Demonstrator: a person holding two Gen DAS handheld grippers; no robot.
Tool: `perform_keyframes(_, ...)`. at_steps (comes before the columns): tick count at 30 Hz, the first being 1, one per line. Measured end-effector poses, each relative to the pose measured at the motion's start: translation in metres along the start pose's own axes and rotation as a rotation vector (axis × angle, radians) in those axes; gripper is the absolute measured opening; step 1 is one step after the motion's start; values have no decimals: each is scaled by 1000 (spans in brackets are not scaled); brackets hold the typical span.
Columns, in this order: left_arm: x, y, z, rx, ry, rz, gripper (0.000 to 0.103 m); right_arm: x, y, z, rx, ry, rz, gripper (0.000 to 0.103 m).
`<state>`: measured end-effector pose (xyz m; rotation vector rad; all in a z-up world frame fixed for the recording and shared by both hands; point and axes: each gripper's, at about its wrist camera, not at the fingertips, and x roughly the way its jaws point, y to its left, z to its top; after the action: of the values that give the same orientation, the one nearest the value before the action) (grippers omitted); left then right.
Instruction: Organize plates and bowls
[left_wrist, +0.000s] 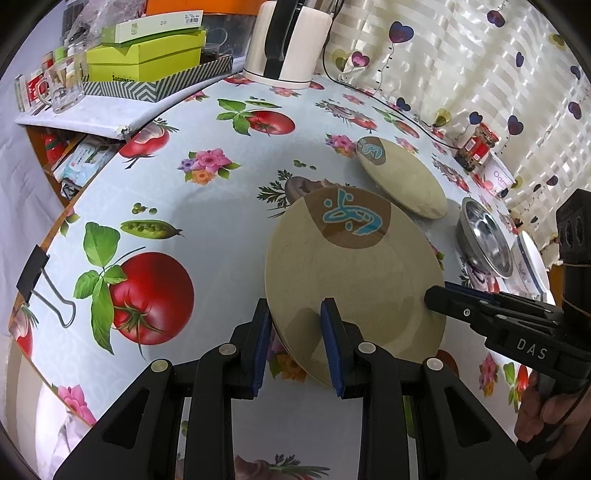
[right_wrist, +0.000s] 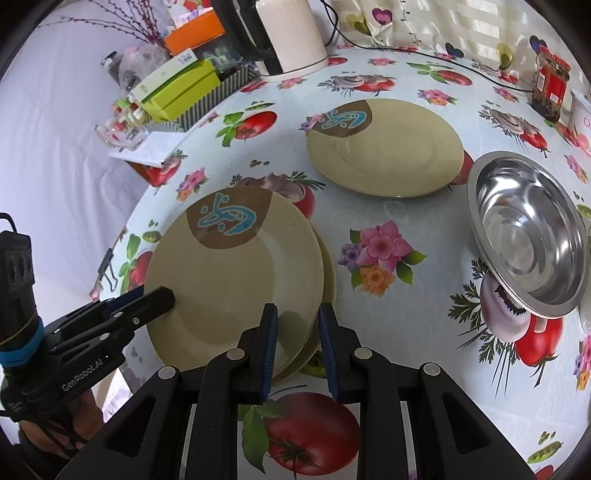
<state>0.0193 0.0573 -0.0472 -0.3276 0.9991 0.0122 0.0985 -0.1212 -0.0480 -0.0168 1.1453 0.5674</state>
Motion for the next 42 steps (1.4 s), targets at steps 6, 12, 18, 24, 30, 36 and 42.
perform_keyframes(6,3,-1,-3,3,11,0,29,2,-2,-2,5,10,-5,22)
perform_keyframes(12,3,-3,-3,15,7,11,29,3,-2,-2,4,10,-10,22)
perform_keyframes(18,4,-3,-2,16,11,12,29,2,-2,-2,-4,5,-13,23)
perform_keyframes(24,1,-2,-2,19,6,-5,29,2,-2,-2,-1,3,-6,23)
perform_keyframes(30,0,6,0,7,-3,0,29,0,-5,-3,11,-1,3,23)
perform_keyframes(36,2,7,7,13,-18,-1,29,-1,-8,-4,26,-9,11,23)
perform_keyframes(42,3,6,7,14,-10,-6,29,-2,-8,-4,23,-15,16,23)
